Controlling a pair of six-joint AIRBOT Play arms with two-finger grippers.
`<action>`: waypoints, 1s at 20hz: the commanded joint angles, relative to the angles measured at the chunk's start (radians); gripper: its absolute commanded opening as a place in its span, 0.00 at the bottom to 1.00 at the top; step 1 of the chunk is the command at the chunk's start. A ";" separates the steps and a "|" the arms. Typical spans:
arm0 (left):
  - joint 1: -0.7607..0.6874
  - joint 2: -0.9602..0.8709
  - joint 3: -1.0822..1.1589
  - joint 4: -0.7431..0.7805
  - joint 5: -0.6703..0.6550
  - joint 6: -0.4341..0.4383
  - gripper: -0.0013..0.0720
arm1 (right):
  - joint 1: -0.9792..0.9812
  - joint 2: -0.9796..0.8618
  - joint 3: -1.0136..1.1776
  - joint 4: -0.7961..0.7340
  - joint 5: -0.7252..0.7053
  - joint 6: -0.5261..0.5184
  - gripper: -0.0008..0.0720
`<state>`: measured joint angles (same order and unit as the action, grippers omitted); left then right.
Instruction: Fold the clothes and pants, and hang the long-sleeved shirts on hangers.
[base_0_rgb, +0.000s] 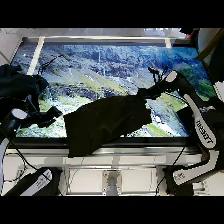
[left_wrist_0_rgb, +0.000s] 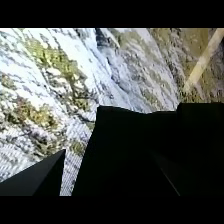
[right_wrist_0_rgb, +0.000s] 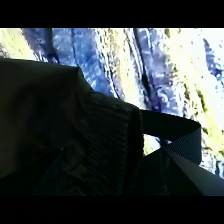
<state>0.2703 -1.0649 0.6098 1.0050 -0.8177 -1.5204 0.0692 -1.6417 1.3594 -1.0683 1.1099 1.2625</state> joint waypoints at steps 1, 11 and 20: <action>0.040 -0.071 0.000 -0.170 -0.054 0.251 0.75 | 0.001 -0.001 0.000 0.001 0.000 0.001 0.90; 0.041 -0.236 0.047 -0.320 -0.082 0.497 0.74 | 0.001 -0.001 0.000 0.022 0.006 0.003 0.90; 0.110 -0.224 0.103 -0.253 -0.137 0.542 0.73 | 0.001 -0.001 0.000 0.027 0.050 0.003 0.83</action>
<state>0.3420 -1.2961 0.6838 0.6674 -0.9184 -0.9783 0.0692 -1.6417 1.3594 -1.0363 1.1339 1.2648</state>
